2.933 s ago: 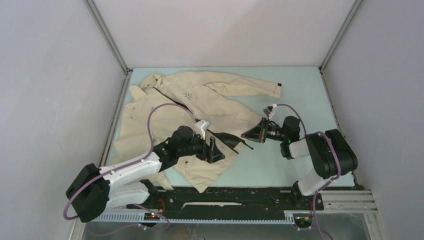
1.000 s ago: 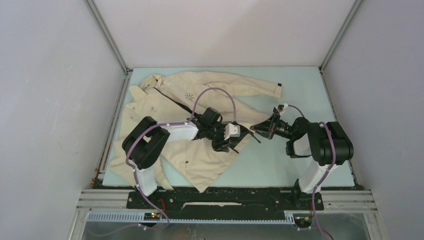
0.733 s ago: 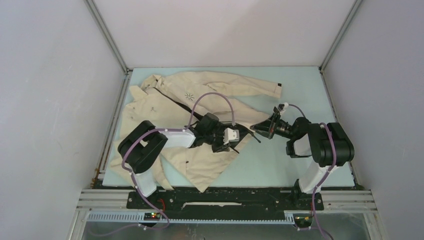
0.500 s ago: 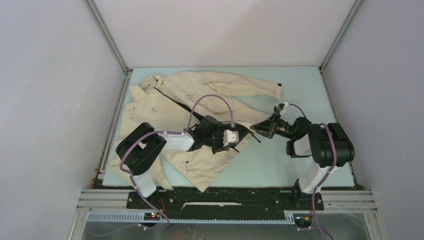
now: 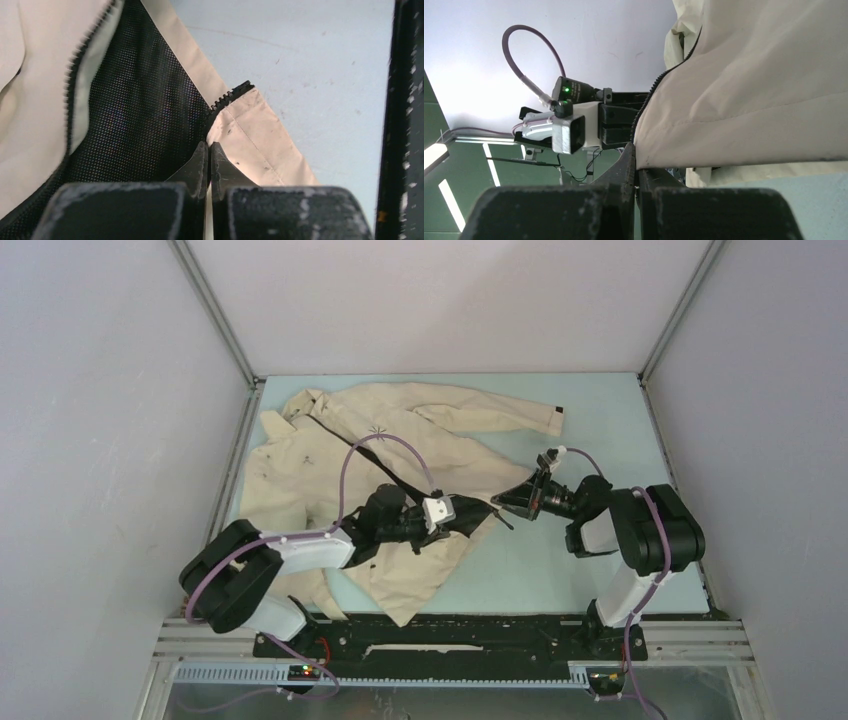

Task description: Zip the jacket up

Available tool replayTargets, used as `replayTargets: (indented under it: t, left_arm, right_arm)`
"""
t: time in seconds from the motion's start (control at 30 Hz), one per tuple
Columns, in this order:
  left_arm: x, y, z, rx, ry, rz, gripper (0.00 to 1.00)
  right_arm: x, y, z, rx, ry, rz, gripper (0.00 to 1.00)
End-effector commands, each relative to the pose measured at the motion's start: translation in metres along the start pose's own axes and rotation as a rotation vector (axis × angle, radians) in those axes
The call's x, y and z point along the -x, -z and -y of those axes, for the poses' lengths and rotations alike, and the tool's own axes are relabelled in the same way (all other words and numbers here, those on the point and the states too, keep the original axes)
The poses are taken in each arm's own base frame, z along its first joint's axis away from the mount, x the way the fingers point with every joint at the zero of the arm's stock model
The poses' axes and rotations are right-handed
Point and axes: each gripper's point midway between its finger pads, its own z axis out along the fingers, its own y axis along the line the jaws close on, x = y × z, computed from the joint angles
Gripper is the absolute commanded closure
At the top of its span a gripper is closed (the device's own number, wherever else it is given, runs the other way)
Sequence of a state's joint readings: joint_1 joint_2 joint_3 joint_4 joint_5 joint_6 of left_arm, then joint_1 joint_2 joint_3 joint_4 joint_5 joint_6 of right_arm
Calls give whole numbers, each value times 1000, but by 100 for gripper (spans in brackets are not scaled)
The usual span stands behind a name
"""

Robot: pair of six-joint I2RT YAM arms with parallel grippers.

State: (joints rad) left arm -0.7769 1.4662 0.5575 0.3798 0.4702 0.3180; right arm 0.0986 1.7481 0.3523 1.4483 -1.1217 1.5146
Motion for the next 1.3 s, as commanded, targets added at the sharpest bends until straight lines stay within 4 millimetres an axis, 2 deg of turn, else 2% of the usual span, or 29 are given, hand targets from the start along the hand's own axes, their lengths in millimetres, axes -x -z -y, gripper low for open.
replayTargets:
  t: [0.0, 0.17, 0.23, 0.37, 0.57, 0.73, 0.97, 1.27]
  left_arm:
    - [41, 9, 0, 52, 144, 159, 100]
    - [44, 6, -7, 137, 412, 104, 100]
    - [49, 9, -9, 184, 470, 117, 100]
    - [54, 24, -21, 377, 459, 98, 100]
    - [81, 45, -20, 441, 482, 168, 100]
    - [90, 44, -16, 479, 492, 140, 100]
    - [94, 36, -7, 532, 431, 90, 100]
    - [89, 34, -9, 575, 424, 58, 100]
  right_arm:
    - [-2, -7, -9, 33, 61, 16, 100]
    - [-6, -12, -15, 42, 36, 28, 100]
    - [-7, -11, -20, 48, 27, 47, 100]
    - [-9, -9, -19, 43, -11, 78, 100]
    - [-19, -17, -19, 44, -12, 52, 100]
    - [-27, -23, -21, 49, -4, 42, 100]
    - [-22, -23, -20, 36, -27, 99, 100]
    - [-24, -24, -16, 6, -43, 105, 100]
